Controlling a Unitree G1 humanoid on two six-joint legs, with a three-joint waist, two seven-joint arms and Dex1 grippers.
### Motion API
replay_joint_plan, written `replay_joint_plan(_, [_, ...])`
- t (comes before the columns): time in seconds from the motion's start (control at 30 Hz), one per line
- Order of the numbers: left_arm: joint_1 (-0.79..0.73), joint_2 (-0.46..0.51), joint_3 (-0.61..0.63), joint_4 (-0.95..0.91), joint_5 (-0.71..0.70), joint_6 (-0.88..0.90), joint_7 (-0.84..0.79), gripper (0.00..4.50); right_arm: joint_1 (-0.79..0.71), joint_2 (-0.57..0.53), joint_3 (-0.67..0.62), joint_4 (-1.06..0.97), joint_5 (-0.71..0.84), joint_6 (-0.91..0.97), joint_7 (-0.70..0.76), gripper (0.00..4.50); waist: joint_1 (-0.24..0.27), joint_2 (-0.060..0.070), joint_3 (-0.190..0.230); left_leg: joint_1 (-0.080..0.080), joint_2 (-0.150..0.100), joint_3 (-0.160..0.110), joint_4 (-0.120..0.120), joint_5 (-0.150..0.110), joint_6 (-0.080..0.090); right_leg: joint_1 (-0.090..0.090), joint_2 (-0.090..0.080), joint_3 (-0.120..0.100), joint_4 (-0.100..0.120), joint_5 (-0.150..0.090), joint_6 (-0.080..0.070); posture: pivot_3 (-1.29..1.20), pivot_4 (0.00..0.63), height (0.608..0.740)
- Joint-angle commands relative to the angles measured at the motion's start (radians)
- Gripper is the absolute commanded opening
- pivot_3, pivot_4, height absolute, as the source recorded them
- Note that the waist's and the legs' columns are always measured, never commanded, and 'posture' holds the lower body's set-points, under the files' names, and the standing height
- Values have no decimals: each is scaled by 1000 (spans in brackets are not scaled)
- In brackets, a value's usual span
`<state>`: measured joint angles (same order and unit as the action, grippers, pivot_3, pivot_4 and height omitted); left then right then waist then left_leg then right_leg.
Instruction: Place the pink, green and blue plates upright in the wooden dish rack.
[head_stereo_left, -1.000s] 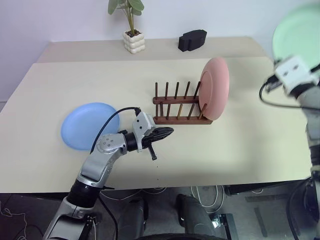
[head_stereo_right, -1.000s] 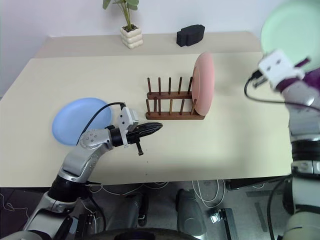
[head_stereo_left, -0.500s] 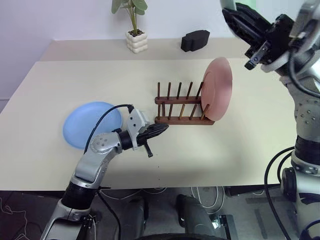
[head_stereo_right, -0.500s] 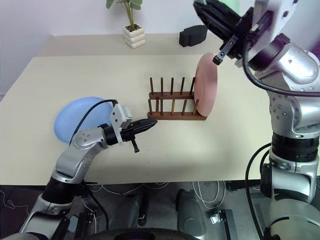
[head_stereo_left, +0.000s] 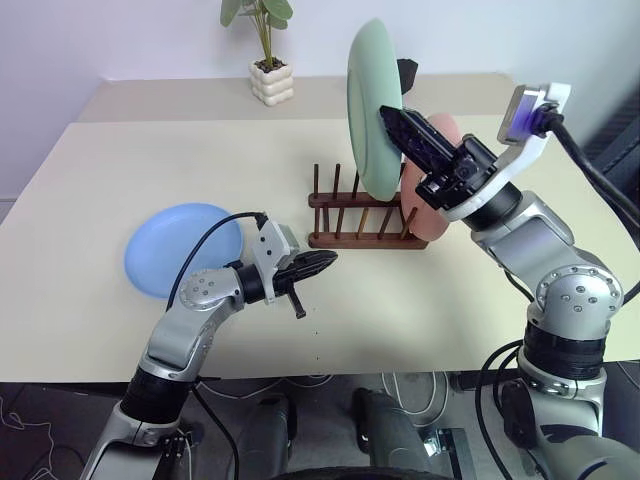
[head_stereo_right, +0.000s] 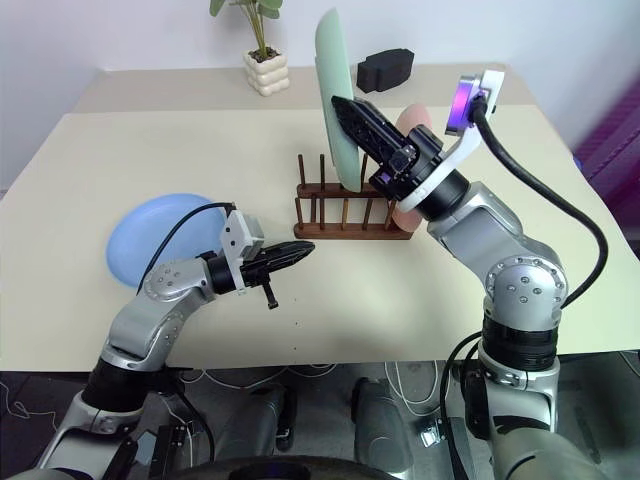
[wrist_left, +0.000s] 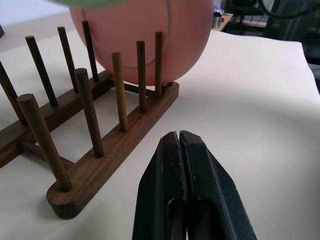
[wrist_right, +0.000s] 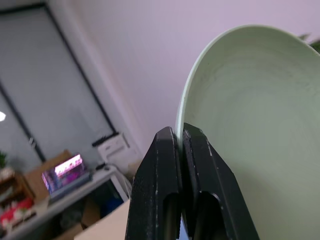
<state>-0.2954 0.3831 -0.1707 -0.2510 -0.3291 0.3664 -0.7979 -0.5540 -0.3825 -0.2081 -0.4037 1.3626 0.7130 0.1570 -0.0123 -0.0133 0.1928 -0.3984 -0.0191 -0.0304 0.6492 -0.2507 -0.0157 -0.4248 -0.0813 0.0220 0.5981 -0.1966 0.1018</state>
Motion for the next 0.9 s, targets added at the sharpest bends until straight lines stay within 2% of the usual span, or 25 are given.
replay_joint_plan(0.03, [-21,1,9,-42,-16,-1,1,0,1,13,-25,-12,41,-14,-30,25,-1,0,0,0,0,0,0,0,0,0,0,0,0,0,0,0,150,736])
replay_joint_plan(0.9, [-13,6,6,-38,-13,-15,5,0,9,89,-35,106,45,-23,-137,25,-2,0,0,-1,0,1,0,0,0,-1,1,0,0,0,0,0,150,736])
